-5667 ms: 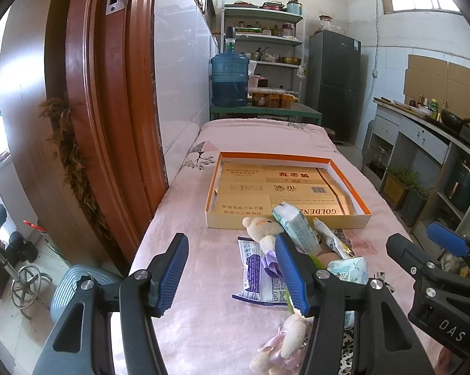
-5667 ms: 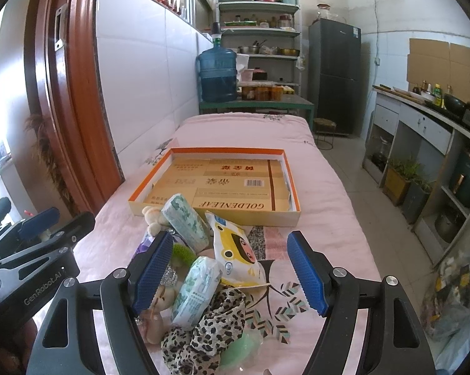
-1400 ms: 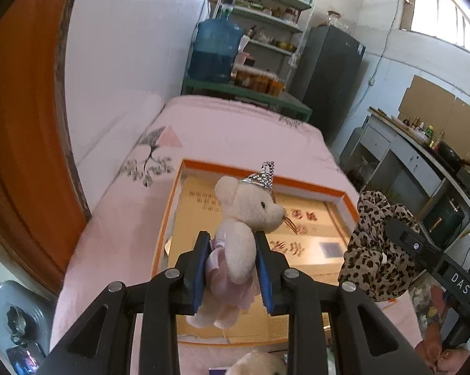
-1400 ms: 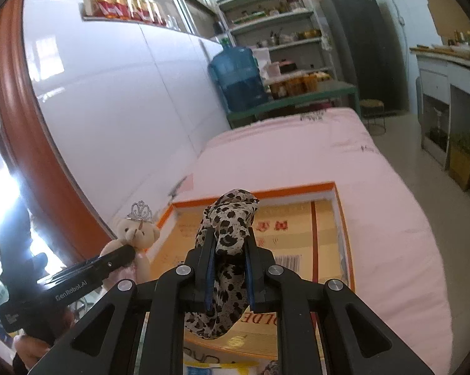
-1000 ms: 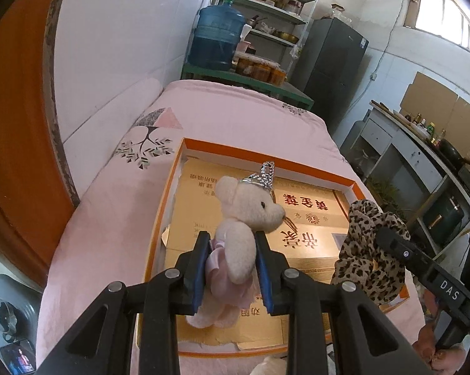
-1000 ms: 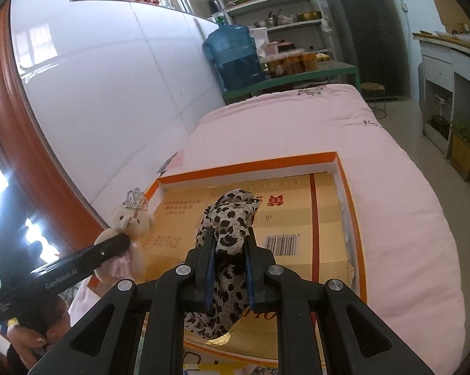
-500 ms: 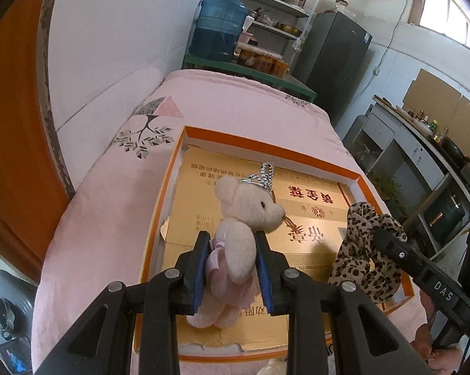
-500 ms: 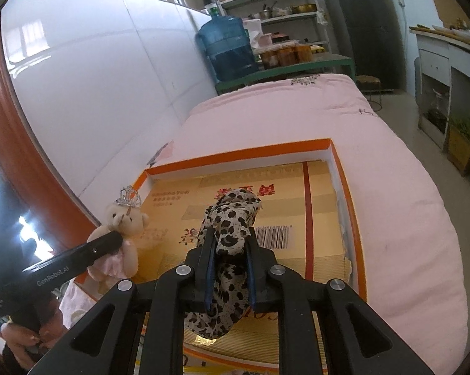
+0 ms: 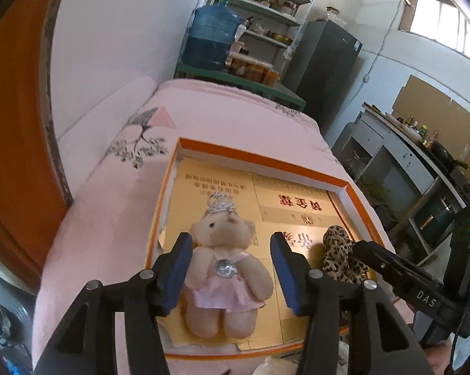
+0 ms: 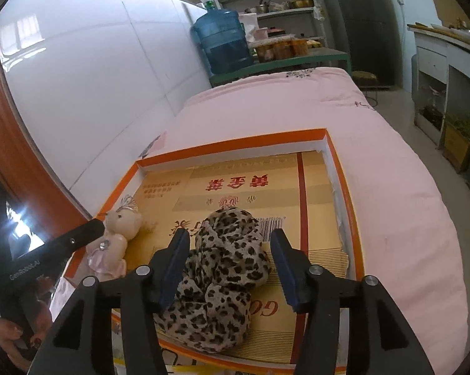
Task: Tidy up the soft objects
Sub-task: 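Lower both items into the box and open both grippers, then move both open grippers back over the remaining pile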
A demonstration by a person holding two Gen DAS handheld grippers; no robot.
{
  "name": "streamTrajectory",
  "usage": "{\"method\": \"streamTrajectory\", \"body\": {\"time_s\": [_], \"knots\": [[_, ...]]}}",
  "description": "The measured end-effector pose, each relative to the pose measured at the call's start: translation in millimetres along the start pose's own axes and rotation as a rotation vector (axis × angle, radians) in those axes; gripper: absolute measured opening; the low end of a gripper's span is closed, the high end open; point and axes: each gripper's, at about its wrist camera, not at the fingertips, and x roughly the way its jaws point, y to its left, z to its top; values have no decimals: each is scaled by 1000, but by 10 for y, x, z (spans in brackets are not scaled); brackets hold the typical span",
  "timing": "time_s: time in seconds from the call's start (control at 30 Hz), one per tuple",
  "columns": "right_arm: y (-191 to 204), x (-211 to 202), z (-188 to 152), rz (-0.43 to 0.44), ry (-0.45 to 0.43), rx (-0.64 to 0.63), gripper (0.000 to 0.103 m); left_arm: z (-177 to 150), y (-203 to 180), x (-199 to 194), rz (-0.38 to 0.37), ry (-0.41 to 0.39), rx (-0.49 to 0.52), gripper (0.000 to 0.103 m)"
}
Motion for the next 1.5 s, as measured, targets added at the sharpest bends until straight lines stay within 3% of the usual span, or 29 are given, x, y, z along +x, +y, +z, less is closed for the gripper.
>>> {"method": "streamTrajectory", "body": {"time_s": [0.17,0.33,0.43,0.73,0.93,1.2,1.5], "knots": [[-5,-18,-16,1,-4,4,56,2,-57,-98,19,-40,43,53],[-12,-34,-15,3,-13,8,56,-13,-120,-161,-10,-32,61,53],[-20,-77,-21,7,-26,11,56,-15,-140,-254,-14,-66,53,58],[6,-260,-25,24,-70,10,56,-5,-215,-570,-22,-145,82,58],[133,-484,16,32,-112,-10,56,-27,-260,-769,-113,-210,86,58],[409,-869,-110,-16,-144,-78,56,-53,-315,-912,-71,-247,109,58],[564,-1224,-463,-92,-135,-91,56,-103,-383,-973,-26,-223,133,58]]}}
